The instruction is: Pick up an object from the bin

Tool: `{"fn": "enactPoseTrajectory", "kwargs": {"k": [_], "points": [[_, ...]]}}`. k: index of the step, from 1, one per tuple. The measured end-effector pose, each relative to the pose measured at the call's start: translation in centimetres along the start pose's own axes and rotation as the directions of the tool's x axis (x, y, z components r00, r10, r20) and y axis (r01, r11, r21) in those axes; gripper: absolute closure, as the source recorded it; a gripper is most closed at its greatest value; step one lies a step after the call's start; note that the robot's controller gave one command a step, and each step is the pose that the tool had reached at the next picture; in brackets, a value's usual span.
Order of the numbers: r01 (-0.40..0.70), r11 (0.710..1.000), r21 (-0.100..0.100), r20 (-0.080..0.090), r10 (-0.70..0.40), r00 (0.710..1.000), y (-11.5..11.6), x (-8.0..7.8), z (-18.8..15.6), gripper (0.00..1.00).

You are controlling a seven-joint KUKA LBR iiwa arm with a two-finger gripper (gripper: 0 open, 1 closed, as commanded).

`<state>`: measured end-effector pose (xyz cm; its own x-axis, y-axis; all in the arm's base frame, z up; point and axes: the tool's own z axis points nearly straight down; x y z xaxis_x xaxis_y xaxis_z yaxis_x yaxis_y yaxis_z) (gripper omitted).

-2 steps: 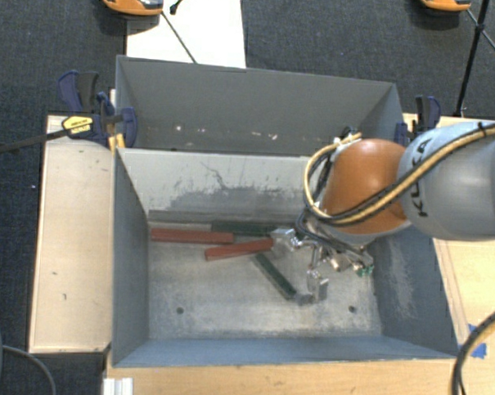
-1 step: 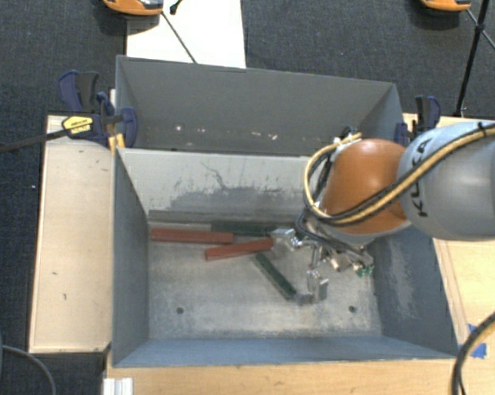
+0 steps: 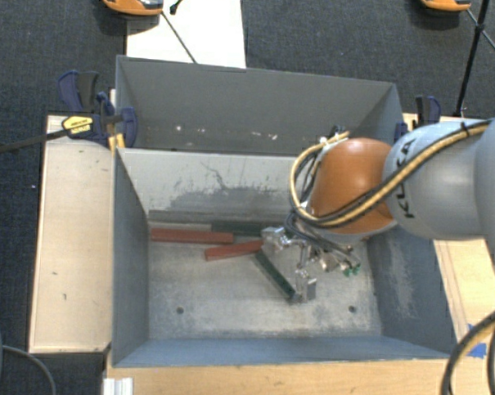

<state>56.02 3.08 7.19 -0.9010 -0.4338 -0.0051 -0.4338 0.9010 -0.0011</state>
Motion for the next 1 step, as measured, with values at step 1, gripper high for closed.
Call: {"fn": "enactPoseTrajectory", "kwargs": {"k": [1], "points": [[0.085, 0.996, -0.001, 0.001, -0.085, 0.996, 2.73, -2.5, 0.13, 1.0]]}}
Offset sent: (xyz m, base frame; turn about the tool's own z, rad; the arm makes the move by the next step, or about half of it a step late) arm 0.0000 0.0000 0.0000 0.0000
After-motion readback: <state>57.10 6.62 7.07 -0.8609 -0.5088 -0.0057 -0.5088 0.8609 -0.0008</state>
